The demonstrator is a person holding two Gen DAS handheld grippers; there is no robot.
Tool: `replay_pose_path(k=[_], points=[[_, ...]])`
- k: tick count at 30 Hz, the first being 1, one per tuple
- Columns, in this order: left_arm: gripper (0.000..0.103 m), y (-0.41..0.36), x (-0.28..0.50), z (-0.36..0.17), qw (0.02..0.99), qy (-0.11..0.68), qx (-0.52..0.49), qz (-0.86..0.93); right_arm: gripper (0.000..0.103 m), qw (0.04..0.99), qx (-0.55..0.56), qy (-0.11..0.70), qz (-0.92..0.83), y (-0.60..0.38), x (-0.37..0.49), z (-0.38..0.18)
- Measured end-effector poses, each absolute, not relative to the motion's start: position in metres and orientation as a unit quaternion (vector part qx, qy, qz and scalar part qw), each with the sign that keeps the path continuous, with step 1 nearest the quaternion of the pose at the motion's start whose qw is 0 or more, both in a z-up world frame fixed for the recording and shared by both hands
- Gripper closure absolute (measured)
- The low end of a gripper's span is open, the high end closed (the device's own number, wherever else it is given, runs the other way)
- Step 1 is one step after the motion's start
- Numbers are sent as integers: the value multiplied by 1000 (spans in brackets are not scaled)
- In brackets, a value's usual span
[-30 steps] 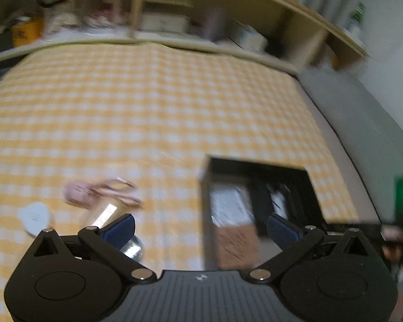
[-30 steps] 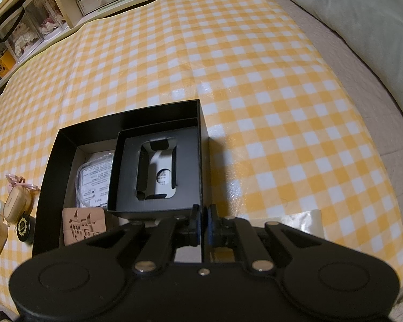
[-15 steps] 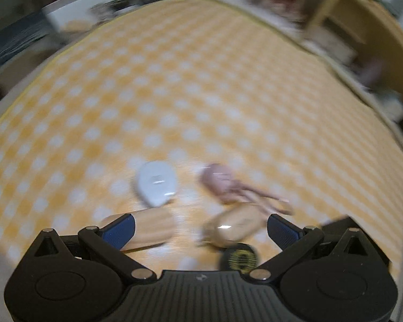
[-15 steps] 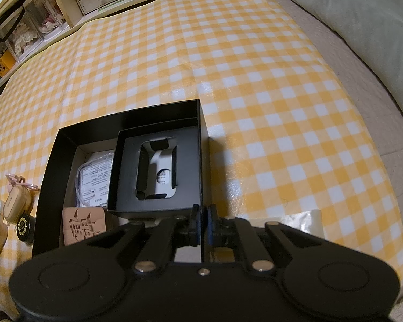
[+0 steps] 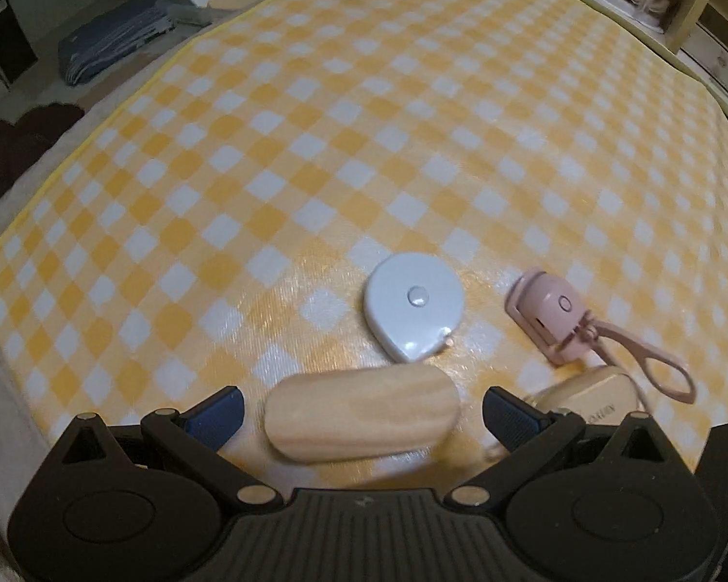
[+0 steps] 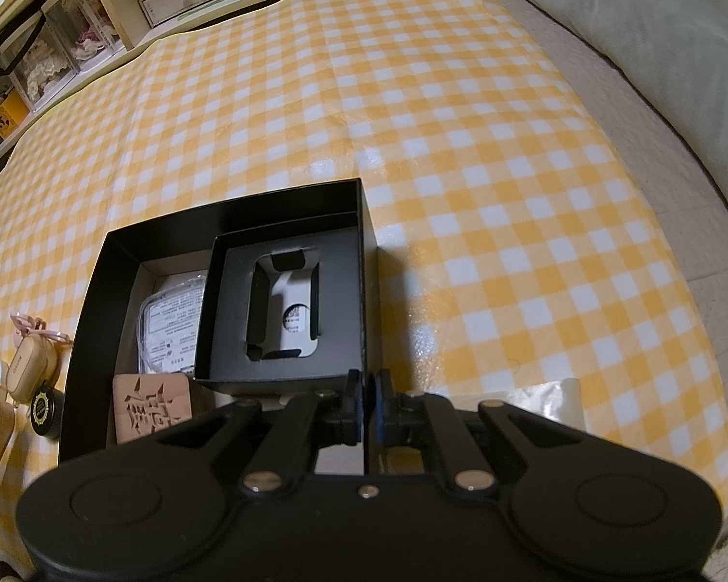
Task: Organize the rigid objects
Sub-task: 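Move the left tool to the oval wooden piece and grasp it, then lift the oval wooden piece with the left tool toward the large black box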
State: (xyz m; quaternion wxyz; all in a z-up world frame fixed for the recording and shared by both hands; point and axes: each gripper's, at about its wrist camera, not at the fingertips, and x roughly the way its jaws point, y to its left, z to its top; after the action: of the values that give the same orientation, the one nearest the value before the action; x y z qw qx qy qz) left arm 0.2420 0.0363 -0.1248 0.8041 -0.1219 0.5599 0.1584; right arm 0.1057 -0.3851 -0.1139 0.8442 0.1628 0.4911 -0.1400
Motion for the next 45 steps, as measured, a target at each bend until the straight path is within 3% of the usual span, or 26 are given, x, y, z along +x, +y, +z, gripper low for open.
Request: replay_pose_path(k=[6,19,30,45], points=[[15,35,247,-131,799,577,-99,138,97,844,160,492,-139,-385,106,-115],[15,38,242,-131,800,571,-117,142,97,844,160,492,-139,-384,106,-115],[15,29,237,-97,842,514,-113,119,97,844,159,492,-139,-384,106,-115],[15,-48,203,-62,873,475,-83,-67,98,845,156,493,-140,-384,106,-114]])
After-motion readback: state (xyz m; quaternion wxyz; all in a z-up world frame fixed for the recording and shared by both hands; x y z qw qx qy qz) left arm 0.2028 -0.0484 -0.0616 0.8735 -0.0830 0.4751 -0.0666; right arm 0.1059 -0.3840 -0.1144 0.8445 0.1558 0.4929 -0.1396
